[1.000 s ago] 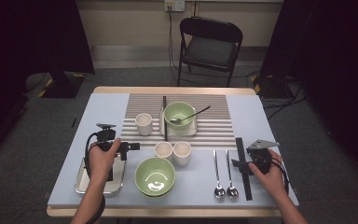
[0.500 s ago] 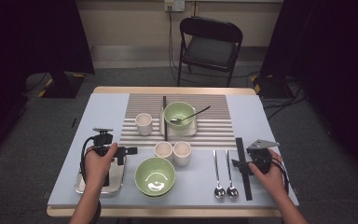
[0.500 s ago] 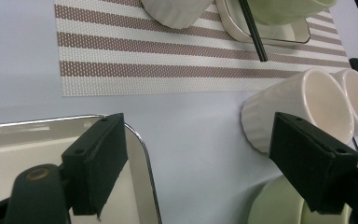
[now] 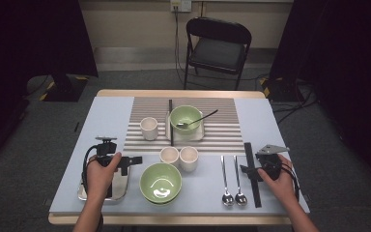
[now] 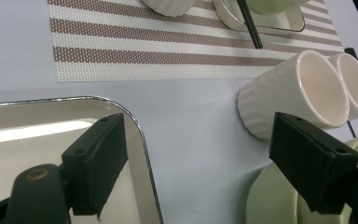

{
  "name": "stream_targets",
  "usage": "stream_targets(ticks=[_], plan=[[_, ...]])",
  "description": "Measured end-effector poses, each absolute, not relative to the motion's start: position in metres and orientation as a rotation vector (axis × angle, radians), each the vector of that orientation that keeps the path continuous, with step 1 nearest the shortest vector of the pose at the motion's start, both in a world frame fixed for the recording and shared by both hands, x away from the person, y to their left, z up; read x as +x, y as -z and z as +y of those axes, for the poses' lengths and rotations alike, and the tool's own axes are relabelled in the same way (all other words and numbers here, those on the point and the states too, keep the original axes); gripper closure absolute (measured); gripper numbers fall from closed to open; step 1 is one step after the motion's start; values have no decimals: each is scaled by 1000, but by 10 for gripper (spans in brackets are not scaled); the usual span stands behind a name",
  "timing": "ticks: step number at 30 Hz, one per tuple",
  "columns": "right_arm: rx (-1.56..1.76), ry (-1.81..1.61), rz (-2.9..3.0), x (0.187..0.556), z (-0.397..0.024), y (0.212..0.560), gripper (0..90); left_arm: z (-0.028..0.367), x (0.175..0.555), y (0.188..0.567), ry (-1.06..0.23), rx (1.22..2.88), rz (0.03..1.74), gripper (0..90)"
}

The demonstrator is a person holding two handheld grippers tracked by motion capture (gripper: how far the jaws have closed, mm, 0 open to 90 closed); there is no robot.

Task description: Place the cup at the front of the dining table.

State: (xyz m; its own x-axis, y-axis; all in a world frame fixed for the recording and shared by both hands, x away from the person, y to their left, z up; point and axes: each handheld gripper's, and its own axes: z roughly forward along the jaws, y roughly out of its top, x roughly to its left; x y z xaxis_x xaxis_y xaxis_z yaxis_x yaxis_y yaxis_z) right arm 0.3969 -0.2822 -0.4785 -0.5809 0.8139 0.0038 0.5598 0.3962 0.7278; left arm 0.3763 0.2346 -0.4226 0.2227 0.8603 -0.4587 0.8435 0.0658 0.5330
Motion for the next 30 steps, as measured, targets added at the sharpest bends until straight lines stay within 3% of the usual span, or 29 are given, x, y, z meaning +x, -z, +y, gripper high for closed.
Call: stream_targets(ticks=[30], plan=[[1190, -998, 2305, 397, -282, 479, 152, 240, 361, 431, -42, 1767, 1571, 187]])
